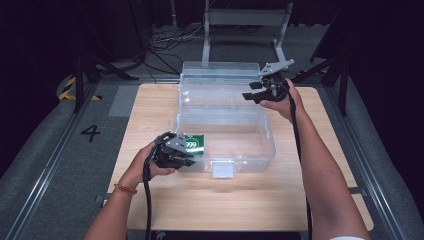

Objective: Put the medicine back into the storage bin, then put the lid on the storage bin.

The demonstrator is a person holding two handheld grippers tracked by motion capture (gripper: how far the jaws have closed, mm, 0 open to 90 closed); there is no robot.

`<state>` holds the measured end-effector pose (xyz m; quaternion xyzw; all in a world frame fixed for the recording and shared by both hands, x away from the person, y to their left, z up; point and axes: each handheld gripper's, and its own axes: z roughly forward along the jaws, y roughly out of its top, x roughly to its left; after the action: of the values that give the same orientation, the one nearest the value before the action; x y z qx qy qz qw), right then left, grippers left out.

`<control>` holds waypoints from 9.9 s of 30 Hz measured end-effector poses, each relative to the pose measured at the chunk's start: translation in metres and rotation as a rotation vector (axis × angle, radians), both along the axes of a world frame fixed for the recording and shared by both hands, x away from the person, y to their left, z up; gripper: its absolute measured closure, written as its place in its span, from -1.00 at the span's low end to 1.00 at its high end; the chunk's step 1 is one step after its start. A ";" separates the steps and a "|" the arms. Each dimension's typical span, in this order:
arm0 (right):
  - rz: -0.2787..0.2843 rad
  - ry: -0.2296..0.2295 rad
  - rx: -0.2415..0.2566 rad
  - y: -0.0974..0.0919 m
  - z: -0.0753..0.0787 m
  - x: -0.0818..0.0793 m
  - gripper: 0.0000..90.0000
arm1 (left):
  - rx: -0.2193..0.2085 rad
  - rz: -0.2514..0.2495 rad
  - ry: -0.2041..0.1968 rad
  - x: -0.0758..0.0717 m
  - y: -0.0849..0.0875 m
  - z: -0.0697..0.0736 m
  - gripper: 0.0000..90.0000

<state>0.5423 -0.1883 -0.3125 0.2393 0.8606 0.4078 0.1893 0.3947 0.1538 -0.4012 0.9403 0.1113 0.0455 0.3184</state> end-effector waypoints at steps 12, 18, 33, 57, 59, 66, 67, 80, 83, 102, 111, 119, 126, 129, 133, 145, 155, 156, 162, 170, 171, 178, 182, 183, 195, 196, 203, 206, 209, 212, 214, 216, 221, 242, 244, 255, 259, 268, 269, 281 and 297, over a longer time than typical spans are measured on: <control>-0.009 0.044 -0.057 0.004 -0.012 0.021 0.09 | -0.022 0.010 -0.009 -0.001 0.001 -0.002 0.76; -0.012 0.047 -0.082 0.005 -0.014 0.027 0.15 | -0.034 0.015 0.002 -0.001 0.002 -0.003 0.76; 0.063 0.059 -0.092 0.008 -0.017 0.027 0.60 | -0.048 0.054 0.007 -0.003 0.000 -0.005 0.73; 0.217 0.011 -0.264 0.011 0.002 0.014 0.91 | -0.091 0.119 0.024 -0.012 -0.008 -0.009 0.65; 0.223 0.009 -0.264 0.011 0.003 0.013 0.92 | -0.090 0.116 0.022 -0.012 -0.008 -0.009 0.65; 0.241 0.001 -0.284 0.013 0.009 0.004 0.94 | -0.103 0.122 0.011 -0.019 -0.012 -0.010 0.65; 0.246 -0.003 -0.284 0.012 0.010 0.003 0.95 | -0.104 0.126 0.006 -0.020 -0.013 -0.010 0.65; 0.283 -0.029 -0.283 0.012 0.024 -0.019 0.97 | -0.104 0.123 -0.018 -0.022 -0.017 -0.010 0.66; 0.288 -0.034 -0.293 0.012 0.027 -0.023 0.97 | -0.107 0.129 -0.018 -0.022 -0.019 -0.011 0.66; 0.286 -0.077 -0.314 0.004 0.037 -0.046 0.99 | -0.099 0.131 -0.028 -0.023 -0.032 -0.011 0.65; 0.291 -0.097 -0.330 0.004 0.040 -0.060 0.99 | -0.097 0.135 -0.025 -0.024 -0.032 -0.011 0.65; 0.298 -0.119 -0.349 0.004 0.041 -0.073 1.00 | -0.099 0.135 -0.023 -0.024 -0.033 -0.011 0.63; 0.306 -0.127 -0.344 0.003 0.039 -0.081 1.00 | -0.081 0.138 -0.029 -0.024 -0.034 -0.011 0.63; 0.306 -0.130 -0.344 0.003 0.039 -0.085 1.00 | -0.081 0.137 -0.028 -0.024 -0.034 -0.011 0.63; 0.310 -0.137 -0.358 0.003 0.040 -0.091 1.00 | -0.081 0.137 -0.028 -0.024 -0.034 -0.011 0.63; 0.304 -0.141 -0.360 0.001 0.036 -0.104 1.00 | -0.085 0.129 -0.019 -0.022 -0.034 -0.010 0.62; 0.316 -0.135 -0.370 0.000 0.031 -0.115 1.00 | -0.081 0.128 -0.015 -0.020 -0.034 -0.010 0.61; 0.310 -0.136 -0.369 0.000 0.031 -0.116 1.00 | -0.081 0.129 -0.016 -0.020 -0.034 -0.010 0.61; 0.320 -0.126 -0.353 -0.002 0.028 -0.120 1.00 | -0.082 0.129 -0.015 -0.020 -0.034 -0.010 0.61; 0.322 -0.124 -0.355 -0.003 0.025 -0.126 0.99 | -0.081 0.125 -0.019 -0.020 -0.035 -0.010 0.60; 0.328 -0.125 -0.357 -0.003 0.024 -0.126 0.99 | -0.082 0.126 -0.020 -0.020 -0.035 -0.010 0.60; 0.344 -0.099 -0.371 -0.002 0.022 -0.131 0.99 | -0.071 0.129 -0.031 -0.021 -0.035 -0.009 0.58; 0.346 -0.087 -0.389 -0.001 0.021 -0.133 0.98 | -0.067 0.129 -0.036 -0.021 -0.035 -0.009 0.58; 0.350 -0.080 -0.394 0.000 0.021 -0.133 0.98 | -0.067 0.129 -0.038 -0.021 -0.036 -0.009 0.58; 0.364 -0.002 -0.496 0.012 0.025 -0.130 0.95 | -0.068 0.132 -0.044 -0.022 -0.036 -0.010 0.57; 0.367 0.005 -0.510 0.014 0.025 -0.130 0.95 | -0.068 0.132 -0.043 -0.022 -0.036 -0.010 0.56; 0.377 0.060 -0.538 0.018 0.024 -0.127 0.95 | -0.070 0.131 -0.052 -0.023 -0.036 -0.010 0.54; 0.381 0.048 -0.532 0.017 0.024 -0.127 0.95 | -0.071 0.131 -0.047 -0.024 -0.037 -0.010 0.48; 0.373 0.040 -0.530 0.016 0.023 -0.128 0.95 | -0.046 0.129 -0.043 -0.026 -0.039 -0.008 0.35; 0.366 0.030 -0.538 0.016 0.023 -0.130 0.95 | -0.038 0.131 -0.057 -0.031 -0.037 -0.003 0.19; 0.367 0.023 -0.535 0.016 0.022 -0.131 0.95 | -0.079 0.136 -0.054 -0.034 -0.034 0.003 0.11; 0.366 0.018 -0.531 0.016 0.021 -0.132 0.94 | -0.122 0.129 -0.048 -0.038 -0.028 0.011 0.01; 0.344 0.002 -0.534 0.015 0.021 -0.135 0.93 | -0.177 0.146 -0.078 -0.047 -0.017 0.030 -0.09; 0.343 -0.030 -0.516 0.012 0.016 -0.140 0.91 | -0.296 0.336 -0.110 0.006 0.018 0.105 0.53; 0.340 -0.030 -0.511 0.011 0.016 -0.140 0.91 | -0.268 0.339 -0.122 0.013 0.016 0.107 0.60; 0.337 -0.032 -0.502 0.010 0.015 -0.141 0.91 | -0.233 0.386 -0.143 0.043 0.012 0.113 0.85; 0.339 -0.026 -0.501 0.010 0.014 -0.142 0.91 | -0.228 0.427 -0.143 0.052 0.016 0.115 0.90; 0.342 -0.035 -0.503 0.010 0.012 -0.145 0.90 | -0.255 0.451 -0.157 0.059 0.022 0.116 0.98; 0.338 -0.031 -0.504 0.010 0.011 -0.145 0.90 | -0.255 0.451 -0.157 0.059 0.022 0.116 0.98; 0.314 -0.052 -0.482 0.007 0.008 -0.151 0.86 | -0.264 0.429 -0.167 0.055 0.024 0.114 0.99; 0.281 -0.086 -0.322 -0.022 0.010 -0.165 0.72 | -0.256 0.404 -0.163 0.044 0.025 0.108 0.99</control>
<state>0.3777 -0.2100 -0.3022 0.0662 0.9307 0.2971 0.2029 0.4385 0.1785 -0.2935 0.8441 0.2756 0.1694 0.4275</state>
